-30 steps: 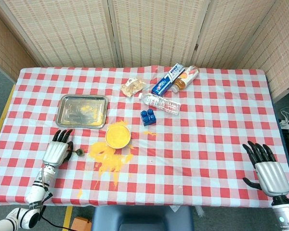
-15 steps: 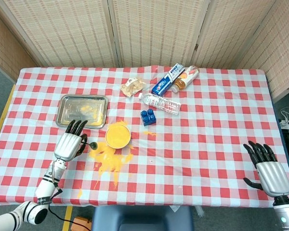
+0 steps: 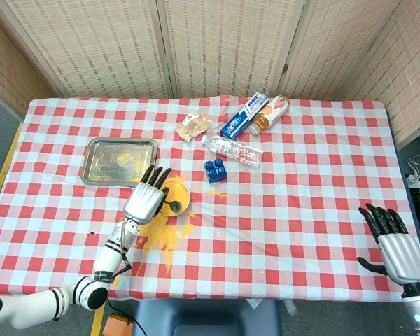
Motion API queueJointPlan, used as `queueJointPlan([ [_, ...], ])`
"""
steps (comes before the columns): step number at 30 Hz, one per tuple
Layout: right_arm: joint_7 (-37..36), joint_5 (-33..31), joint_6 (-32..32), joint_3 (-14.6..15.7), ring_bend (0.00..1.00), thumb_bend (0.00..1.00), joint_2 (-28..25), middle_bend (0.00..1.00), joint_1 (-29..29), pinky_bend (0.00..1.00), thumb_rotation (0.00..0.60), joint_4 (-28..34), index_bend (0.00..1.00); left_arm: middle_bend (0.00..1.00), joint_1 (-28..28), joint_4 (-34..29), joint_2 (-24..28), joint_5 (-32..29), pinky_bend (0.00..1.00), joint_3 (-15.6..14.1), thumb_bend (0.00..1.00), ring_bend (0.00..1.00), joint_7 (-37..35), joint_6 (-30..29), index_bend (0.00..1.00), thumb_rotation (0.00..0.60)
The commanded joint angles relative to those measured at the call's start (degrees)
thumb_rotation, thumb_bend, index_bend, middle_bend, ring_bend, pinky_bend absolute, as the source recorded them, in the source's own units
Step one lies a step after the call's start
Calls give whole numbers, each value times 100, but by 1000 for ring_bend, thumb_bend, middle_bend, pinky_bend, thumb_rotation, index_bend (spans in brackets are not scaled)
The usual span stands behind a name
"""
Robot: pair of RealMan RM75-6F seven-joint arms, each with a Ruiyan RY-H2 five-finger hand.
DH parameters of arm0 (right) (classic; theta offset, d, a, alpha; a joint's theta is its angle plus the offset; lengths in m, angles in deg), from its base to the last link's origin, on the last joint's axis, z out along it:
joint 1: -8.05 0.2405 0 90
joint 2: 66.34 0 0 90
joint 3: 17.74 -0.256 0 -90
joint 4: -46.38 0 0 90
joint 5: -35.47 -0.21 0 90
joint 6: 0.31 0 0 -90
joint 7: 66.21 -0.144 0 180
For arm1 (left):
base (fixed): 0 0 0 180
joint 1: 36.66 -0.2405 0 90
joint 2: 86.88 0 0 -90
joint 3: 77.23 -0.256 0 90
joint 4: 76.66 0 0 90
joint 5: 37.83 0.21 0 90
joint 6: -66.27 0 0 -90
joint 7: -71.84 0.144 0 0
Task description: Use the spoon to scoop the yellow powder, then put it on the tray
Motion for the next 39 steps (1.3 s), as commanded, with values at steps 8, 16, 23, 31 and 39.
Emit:
queueJointPlan([
  [8,-148,-38,17,-21,0,54,-76,0,-13,0,600,-13,0,28,283,548,-425,-233,29,-17,462,0,204,6,461,600],
  [16,-115,-57,25,-30,0,54,-72,0,-20,0,600,-5,0,28,244,616,-296,-205,30,-66,463,0,1,-143,461,600],
  [23,-79,-17,33,-11,0,54,-63,0,-26,0,600,15,0,26,93,383,-16,-134,30,-183,464,0,-91,-330,407,600],
  [31,-69,67,118,14,0,54,-83,0,-64,0,600,44,0,3,35,254,367,-716,27,-179,488,0,158,49,329,600],
  [39,-61,91,161,16,0,54,-88,0,-86,0,600,51,0,0,36,-221,722,-1650,19,-180,566,0,730,283,303,600],
])
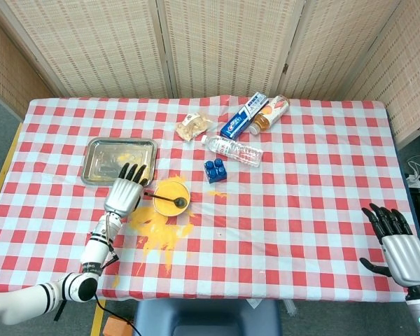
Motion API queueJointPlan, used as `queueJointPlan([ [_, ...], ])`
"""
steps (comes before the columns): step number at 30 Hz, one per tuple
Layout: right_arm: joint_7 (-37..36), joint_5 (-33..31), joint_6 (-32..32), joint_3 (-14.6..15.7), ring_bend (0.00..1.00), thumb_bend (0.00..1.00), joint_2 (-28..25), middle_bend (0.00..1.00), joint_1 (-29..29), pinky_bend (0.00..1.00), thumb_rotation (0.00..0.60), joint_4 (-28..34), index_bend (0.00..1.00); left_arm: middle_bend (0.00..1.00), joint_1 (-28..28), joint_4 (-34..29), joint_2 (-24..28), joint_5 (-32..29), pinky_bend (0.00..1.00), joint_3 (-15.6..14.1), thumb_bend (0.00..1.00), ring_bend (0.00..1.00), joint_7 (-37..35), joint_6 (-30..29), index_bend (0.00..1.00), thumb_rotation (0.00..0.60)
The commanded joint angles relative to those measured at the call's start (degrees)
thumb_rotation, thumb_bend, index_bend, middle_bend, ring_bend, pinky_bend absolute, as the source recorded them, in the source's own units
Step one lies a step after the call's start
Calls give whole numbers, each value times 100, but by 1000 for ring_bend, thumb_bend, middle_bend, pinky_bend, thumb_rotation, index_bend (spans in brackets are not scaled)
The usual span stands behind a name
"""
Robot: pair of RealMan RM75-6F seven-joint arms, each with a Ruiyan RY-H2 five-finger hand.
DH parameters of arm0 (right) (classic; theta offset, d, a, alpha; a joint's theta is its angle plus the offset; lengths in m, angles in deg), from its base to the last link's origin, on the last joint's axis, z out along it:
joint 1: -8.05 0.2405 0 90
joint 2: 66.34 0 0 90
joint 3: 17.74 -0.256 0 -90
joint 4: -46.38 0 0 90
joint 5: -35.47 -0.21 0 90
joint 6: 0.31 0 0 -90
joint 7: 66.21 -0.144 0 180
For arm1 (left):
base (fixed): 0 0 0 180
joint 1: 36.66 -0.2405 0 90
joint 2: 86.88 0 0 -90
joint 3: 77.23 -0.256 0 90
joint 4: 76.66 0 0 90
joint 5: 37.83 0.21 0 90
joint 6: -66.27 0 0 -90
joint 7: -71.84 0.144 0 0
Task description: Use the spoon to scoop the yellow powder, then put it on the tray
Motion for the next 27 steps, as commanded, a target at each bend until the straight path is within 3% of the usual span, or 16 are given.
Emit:
queueJointPlan([
  [1,7,-6,9,-6,0,54,-1,0,-4,0,600,3,0,0,-9,-335,229,-423,19,-10,570,0,293,68,304,600],
  [8,49,-4,-11,-1,0,54,12,0,-1,0,600,13,0,0,-35,-679,396,-335,18,-183,572,0,251,-89,319,600],
  [27,-34,64,47,13,0,54,-41,0,-28,0,600,33,0,0,144,-657,186,-327,18,-426,571,0,475,-284,286,600],
])
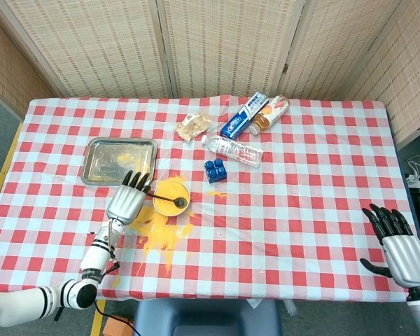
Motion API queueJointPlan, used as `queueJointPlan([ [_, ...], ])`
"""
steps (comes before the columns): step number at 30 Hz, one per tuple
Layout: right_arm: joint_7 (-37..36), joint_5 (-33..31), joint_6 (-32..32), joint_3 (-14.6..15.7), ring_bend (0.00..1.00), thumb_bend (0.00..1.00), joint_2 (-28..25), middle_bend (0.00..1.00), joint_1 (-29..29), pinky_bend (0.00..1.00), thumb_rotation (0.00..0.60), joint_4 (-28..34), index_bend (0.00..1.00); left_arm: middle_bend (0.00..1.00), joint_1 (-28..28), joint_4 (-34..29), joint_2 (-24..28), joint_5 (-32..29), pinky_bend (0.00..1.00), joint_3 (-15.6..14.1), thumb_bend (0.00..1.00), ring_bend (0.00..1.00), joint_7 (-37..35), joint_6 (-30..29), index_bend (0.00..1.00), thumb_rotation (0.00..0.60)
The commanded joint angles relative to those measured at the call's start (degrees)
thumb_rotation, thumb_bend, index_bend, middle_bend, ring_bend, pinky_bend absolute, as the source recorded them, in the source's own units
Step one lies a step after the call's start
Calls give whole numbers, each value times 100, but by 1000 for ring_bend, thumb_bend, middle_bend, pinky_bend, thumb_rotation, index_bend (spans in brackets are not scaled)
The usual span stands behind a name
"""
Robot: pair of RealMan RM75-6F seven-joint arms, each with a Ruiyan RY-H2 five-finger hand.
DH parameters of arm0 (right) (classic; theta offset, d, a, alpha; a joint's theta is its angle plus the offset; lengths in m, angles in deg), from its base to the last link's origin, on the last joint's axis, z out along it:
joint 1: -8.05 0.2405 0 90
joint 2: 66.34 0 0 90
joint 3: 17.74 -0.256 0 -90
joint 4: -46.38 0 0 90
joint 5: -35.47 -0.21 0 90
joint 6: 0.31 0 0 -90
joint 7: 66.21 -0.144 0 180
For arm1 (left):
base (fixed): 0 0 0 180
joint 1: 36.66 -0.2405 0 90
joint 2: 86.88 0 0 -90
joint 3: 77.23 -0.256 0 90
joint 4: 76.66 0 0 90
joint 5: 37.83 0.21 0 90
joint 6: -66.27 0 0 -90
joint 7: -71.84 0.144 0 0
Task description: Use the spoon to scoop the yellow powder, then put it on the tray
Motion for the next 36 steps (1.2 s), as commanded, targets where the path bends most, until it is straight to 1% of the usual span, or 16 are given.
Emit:
queueJointPlan([
  [1,-3,9,22,-3,0,54,1,0,-9,0,600,2,0,0,-12,-98,29,18,18,-48,572,0,33,-78,295,600],
  [10,8,79,117,11,0,55,-13,0,-51,0,600,28,0,0,-105,-435,149,184,19,-245,574,0,155,-321,317,600],
  [18,-37,136,174,24,0,54,-38,0,-79,0,600,28,0,0,-159,-538,185,208,19,-309,582,0,160,-418,324,600],
  [27,-57,206,219,41,0,54,-48,0,-98,0,600,27,0,0,-265,-710,260,276,19,-431,594,0,116,-499,377,600],
  [33,-94,266,259,58,0,54,-61,0,-115,0,600,34,0,0,-336,-1029,395,409,19,-555,630,0,86,-529,397,600],
  [36,-94,306,266,78,0,54,-77,0,-121,0,600,41,0,0,-372,-1219,481,509,19,-629,630,0,47,-531,410,600],
])
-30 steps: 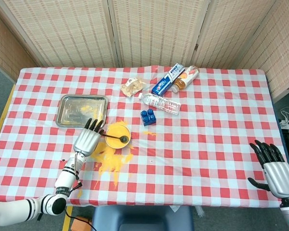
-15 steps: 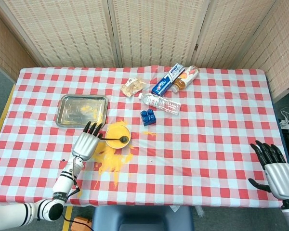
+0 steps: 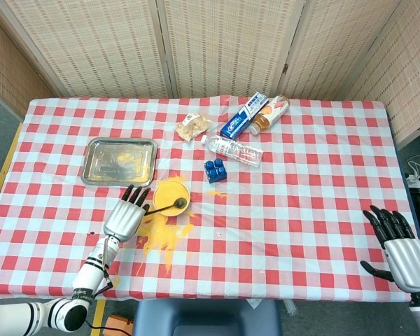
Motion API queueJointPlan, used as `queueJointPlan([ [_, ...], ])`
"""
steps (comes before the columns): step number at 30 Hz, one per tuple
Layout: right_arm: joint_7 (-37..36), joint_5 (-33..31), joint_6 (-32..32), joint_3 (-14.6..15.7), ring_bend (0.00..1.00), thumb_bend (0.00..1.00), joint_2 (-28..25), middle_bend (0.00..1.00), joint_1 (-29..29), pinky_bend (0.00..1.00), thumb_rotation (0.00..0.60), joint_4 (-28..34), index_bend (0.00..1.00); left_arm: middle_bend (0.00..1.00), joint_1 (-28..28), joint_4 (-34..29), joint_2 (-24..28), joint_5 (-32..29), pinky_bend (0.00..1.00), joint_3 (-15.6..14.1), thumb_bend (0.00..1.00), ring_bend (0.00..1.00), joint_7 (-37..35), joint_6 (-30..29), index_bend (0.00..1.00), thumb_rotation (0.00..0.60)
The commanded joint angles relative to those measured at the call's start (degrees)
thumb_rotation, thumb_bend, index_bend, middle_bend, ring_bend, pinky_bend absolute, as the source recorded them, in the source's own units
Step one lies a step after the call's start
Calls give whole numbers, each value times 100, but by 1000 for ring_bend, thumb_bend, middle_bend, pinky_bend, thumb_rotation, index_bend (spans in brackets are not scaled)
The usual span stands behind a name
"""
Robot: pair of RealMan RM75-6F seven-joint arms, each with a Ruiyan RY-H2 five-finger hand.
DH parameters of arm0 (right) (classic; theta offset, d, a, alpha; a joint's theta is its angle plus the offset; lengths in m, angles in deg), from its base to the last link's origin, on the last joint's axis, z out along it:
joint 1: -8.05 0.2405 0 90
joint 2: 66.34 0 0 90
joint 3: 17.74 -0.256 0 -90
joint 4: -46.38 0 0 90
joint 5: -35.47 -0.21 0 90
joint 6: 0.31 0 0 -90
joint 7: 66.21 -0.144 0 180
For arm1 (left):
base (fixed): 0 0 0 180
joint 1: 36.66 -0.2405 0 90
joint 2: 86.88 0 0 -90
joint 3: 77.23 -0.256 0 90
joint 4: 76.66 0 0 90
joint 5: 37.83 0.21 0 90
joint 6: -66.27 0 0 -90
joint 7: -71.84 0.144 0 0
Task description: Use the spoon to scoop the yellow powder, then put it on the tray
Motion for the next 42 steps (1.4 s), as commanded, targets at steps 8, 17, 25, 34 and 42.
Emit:
queueJointPlan([
  [8,-79,121,119,31,0,54,-42,0,-48,0,600,14,0,0,-89,-413,102,342,20,-231,631,0,-49,-3,412,600],
  [17,-159,170,127,46,0,54,-72,0,-50,0,600,5,0,0,-58,-516,-99,610,23,-239,627,0,25,-41,404,600],
  [25,-206,205,151,56,0,54,-88,0,-60,0,600,-5,0,0,-78,-404,-324,921,25,-208,587,0,-90,-130,399,600],
  [34,-208,192,149,50,0,54,-97,0,-66,0,600,6,0,2,-357,106,-626,1854,50,-272,455,0,-382,-897,378,600],
  [42,-164,213,123,63,0,54,-79,0,-59,0,600,24,0,0,-878,792,-989,2796,61,-624,374,0,-1460,-1662,318,600],
])
